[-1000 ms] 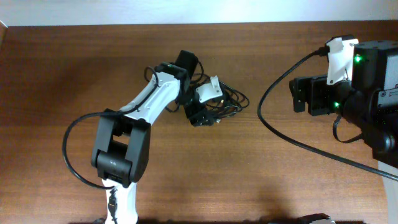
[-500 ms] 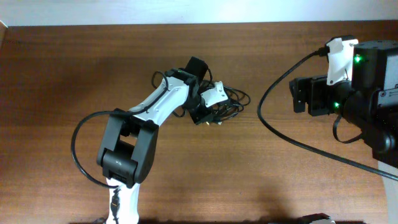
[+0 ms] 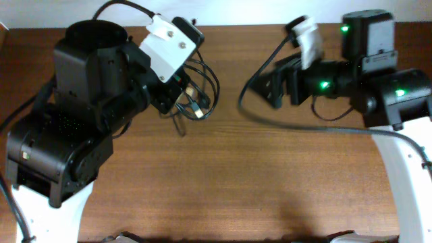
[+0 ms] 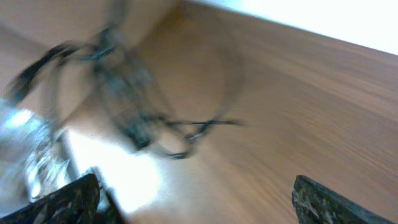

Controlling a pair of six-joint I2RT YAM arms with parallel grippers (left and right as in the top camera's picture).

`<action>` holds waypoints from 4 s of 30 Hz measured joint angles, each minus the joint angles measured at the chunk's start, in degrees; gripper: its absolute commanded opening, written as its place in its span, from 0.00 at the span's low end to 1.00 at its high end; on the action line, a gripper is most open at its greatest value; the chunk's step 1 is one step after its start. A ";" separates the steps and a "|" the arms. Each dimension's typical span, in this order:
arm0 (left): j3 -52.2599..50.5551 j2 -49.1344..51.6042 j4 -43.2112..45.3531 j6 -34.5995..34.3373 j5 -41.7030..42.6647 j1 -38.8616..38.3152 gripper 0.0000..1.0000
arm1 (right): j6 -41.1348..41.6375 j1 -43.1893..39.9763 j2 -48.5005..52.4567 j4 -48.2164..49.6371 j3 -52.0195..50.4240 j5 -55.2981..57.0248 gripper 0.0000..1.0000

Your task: Untangle cables

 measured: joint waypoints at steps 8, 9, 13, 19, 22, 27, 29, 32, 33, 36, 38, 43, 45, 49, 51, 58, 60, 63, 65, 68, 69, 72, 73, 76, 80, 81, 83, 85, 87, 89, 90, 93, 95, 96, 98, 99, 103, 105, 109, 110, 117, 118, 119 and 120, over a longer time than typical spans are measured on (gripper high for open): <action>0.00 -1.53 2.78 -4.50 -3.78 0.04 0.00 | -27.67 14.25 3.98 2.58 0.00 -3.80 0.97; 0.00 -2.34 2.69 -4.74 -3.80 0.04 0.00 | -27.80 15.28 5.44 3.82 0.00 -2.91 0.97; 0.00 -4.85 2.43 -6.05 -3.82 0.04 0.00 | -27.98 17.55 11.19 7.54 0.00 -0.83 0.97; 0.00 -5.79 0.63 -7.32 -3.56 0.04 0.00 | -27.96 17.49 11.26 16.26 3.15 5.01 0.97; 0.00 -5.79 -0.07 -7.34 -3.54 0.04 0.00 | -27.93 17.49 10.49 15.82 9.11 10.12 0.95; 0.00 -5.79 -1.22 -7.37 -3.52 0.04 0.00 | -28.02 19.15 16.41 16.04 9.33 11.08 0.04; 0.00 -5.79 -1.84 -7.63 -3.54 0.04 0.00 | -28.02 20.37 18.23 16.44 9.33 11.06 0.04; 0.00 -5.79 -2.08 -7.78 -4.48 0.04 0.00 | -24.33 18.82 17.81 16.50 9.33 14.10 0.04; 0.00 -5.81 -2.23 -7.78 -6.80 0.15 0.00 | -22.29 15.13 16.57 15.15 9.33 14.56 0.04; -0.48 -6.67 -2.75 -9.03 -18.16 4.46 0.00 | -14.40 -6.60 8.98 12.92 9.88 10.75 0.04; -0.87 -9.60 -3.04 -12.46 -35.39 12.04 0.00 | -9.51 -25.16 7.41 10.10 10.27 15.58 0.04; 1.27 -19.58 -2.91 -16.74 -47.36 16.57 0.00 | -5.27 -37.59 9.44 8.15 9.73 16.09 0.04; 0.59 -17.55 -2.93 -16.98 -43.54 16.57 0.00 | -4.20 -33.33 9.44 8.02 9.70 14.16 0.04; -0.46 -9.97 -3.52 -16.92 -35.47 16.57 0.00 | 0.72 -4.39 9.44 7.76 9.70 12.85 0.04; -0.63 -8.79 -3.56 -16.65 -34.12 16.57 0.00 | 2.08 3.96 9.44 7.63 9.70 14.78 0.04; -0.63 -8.79 -4.00 -15.85 -30.05 16.57 0.00 | 2.64 12.26 9.44 9.84 9.53 22.88 0.04; -0.66 -9.33 -4.09 -15.87 -29.11 16.57 0.00 | 2.67 14.97 9.68 18.23 9.49 23.17 0.04; -0.66 -14.47 -4.15 -15.85 -28.20 16.57 0.00 | 2.71 20.09 12.92 31.21 9.75 23.34 0.04; -0.63 -18.99 -4.42 -15.85 -27.91 16.57 0.00 | 2.73 24.00 19.12 37.55 9.79 23.30 0.04; -0.22 -22.51 -5.05 -15.87 -27.91 16.57 0.00 | 2.78 28.63 25.79 40.52 9.75 22.69 0.99; -0.22 -22.32 -5.05 -15.85 -27.91 16.57 0.00 | 3.06 29.57 26.51 40.24 9.68 22.91 0.99; -0.28 -21.57 -5.27 -15.85 -27.45 16.57 0.00 | 3.37 30.45 26.18 34.60 9.79 29.05 0.99; -0.33 -21.49 -5.31 -15.87 -26.51 16.57 0.00 | 3.48 27.82 24.39 28.85 10.12 33.79 0.99; -0.33 -21.16 -5.38 -15.87 -25.53 16.57 0.00 | 3.98 16.70 15.37 14.38 12.57 48.13 0.92; -0.33 -18.93 -5.68 -15.85 -23.50 16.57 0.00 | 19.93 -10.93 5.42 -0.70 15.43 61.75 0.90; -0.33 -18.40 -5.92 -15.85 -23.12 16.57 0.00 | 26.08 -15.23 6.27 -3.21 14.88 61.94 0.90; -0.33 -17.31 -6.51 -15.87 -22.73 16.57 0.00 | 42.93 -23.85 10.25 -8.41 10.97 62.77 0.90; -0.33 -16.92 -6.54 -15.85 -22.53 16.57 0.00 | 56.65 -26.21 13.55 -9.11 5.27 63.17 0.94; -0.33 -16.98 -6.51 -15.87 -22.51 16.57 0.00 | 65.94 -27.76 15.67 -8.70 -1.22 64.08 0.98; -0.33 -16.98 -6.51 -15.87 -22.51 16.57 0.01 | 75.01 -30.56 17.59 -8.41 -8.44 64.43 0.98; -0.33 -16.98 -6.51 -15.87 -22.51 16.57 0.01 | 79.62 -31.91 19.10 -8.39 -11.80 64.46 0.98; -0.33 -16.98 -6.54 -15.87 -22.49 16.57 0.01 | 91.89 -35.60 19.74 -8.44 -18.05 65.29 0.87; -0.33 -16.98 -6.54 -15.87 -22.08 16.57 0.02 | 98.97 -38.88 19.74 -8.00 -21.11 64.63 0.86; -0.33 -16.98 -6.58 -15.85 -21.62 16.57 0.02 | 103.06 -41.13 19.74 -6.97 -22.25 64.11 0.86; -0.33 -16.98 -7.26 -15.87 -20.81 16.57 0.02 | 105.81 -43.21 19.80 -4.59 -22.36 63.78 0.83; -0.33 -16.98 -7.48 -15.87 -20.65 16.57 0.03 | 106.47 -44.39 20.28 -2.71 -22.38 63.76 0.83; -0.33 -16.98 -8.52 -15.85 -20.39 16.57 0.03 | 107.47 -46.29 25.22 4.07 -22.51 63.54 0.80; -0.33 -16.98 -9.01 -15.82 -20.39 16.57 0.03 | 107.12 -46.27 29.31 4.98 -22.56 63.54 0.73; -0.33 -16.98 -9.29 -15.82 -20.37 16.57 0.02 | 103.03 -46.27 35.12 6.97 -22.58 63.34 0.04; -0.33 -16.98 -9.55 -15.85 -20.39 16.57 0.02 | 102.51 -46.27 35.19 7.06 -22.58 63.34 0.04; -0.33 -16.98 -10.78 -15.82 -20.35 16.57 0.00 | 74.16 -40.59 32.13 6.54 -20.31 46.10 0.04; -0.33 -16.98 -11.78 -15.82 -20.37 16.57 0.00 | 69.83 -36.81 30.08 7.04 -18.18 44.24 0.04; -0.33 -16.98 -11.87 -15.85 -20.37 16.57 0.00 | 61.96 -30.58 27.04 7.39 -13.42 43.19 0.04; -0.37 -16.98 -11.78 -15.82 -20.35 16.57 0.00 | 54.31 -24.37 24.26 7.82 -7.80 42.64 0.04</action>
